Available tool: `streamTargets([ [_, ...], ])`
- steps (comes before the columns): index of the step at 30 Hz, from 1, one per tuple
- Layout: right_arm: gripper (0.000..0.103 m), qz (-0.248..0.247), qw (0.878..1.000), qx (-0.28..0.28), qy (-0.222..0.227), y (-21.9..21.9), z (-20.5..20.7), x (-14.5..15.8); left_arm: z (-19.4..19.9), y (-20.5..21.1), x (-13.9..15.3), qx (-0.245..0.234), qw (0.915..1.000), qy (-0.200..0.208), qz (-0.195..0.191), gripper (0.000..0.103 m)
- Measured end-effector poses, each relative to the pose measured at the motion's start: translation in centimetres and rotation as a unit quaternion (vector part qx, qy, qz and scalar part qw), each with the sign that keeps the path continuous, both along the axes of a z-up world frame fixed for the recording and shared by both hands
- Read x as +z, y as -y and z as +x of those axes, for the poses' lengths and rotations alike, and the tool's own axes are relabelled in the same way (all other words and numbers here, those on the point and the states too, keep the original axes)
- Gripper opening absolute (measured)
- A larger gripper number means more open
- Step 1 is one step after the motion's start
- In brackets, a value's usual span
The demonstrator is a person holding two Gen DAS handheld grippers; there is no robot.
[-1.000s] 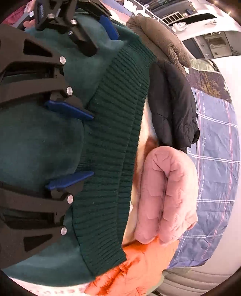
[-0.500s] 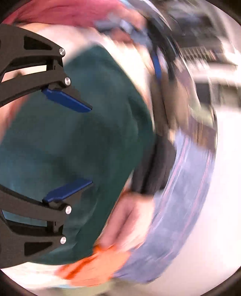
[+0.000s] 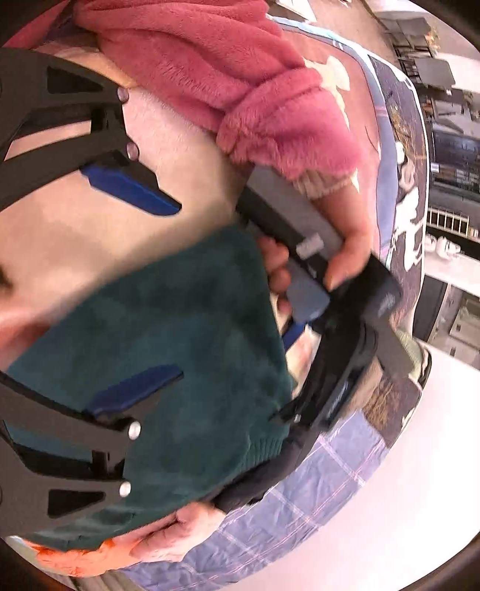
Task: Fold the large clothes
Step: 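Grasp the green sweatshirt body with both grippers and lift it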
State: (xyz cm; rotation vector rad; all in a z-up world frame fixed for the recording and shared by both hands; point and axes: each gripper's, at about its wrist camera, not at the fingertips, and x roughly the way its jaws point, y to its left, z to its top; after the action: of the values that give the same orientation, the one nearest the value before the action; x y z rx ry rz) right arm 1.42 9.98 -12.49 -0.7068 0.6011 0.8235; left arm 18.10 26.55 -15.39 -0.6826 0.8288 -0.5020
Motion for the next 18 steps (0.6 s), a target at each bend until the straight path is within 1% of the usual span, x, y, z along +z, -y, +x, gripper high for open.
streamTargets([
  [3, 0.085, -0.012, 1.0, 0.003, 0.012, -1.5, -0.5, -0.8, 0.0, 0.2, -0.2, 0.002, 0.9999, 0.0, 0.014, 0.101],
  [6, 0.085, -0.028, 0.998, -0.021, 0.044, -2.6, 0.2, -1.7, 0.1, 0.6, -0.2, 0.0, 0.9995, 0.001, 0.032, 0.101],
  [8, 0.085, -0.037, 0.997, -0.04, 0.062, -3.0, 0.9, -2.3, 0.2, 0.4, -0.3, 0.001, 0.9996, 0.001, 0.027, 0.101],
  [11, 0.085, -0.031, 0.997, -0.047, 0.054, -2.7, 1.4, -2.5, 0.2, 0.2, -0.3, 0.001, 0.9998, 0.001, 0.019, 0.101],
  [15, 0.085, -0.03, 0.996, -0.047, 0.065, -2.9, 1.4, -2.4, 0.1, 0.1, -0.4, 0.001, 1.0, 0.006, 0.006, 0.099],
  [18, 0.085, -0.025, 0.996, -0.043, 0.075, -3.8, 1.6, -2.7, 0.2, 0.3, -0.3, -0.012, 0.9995, 0.019, -0.023, 0.098],
])
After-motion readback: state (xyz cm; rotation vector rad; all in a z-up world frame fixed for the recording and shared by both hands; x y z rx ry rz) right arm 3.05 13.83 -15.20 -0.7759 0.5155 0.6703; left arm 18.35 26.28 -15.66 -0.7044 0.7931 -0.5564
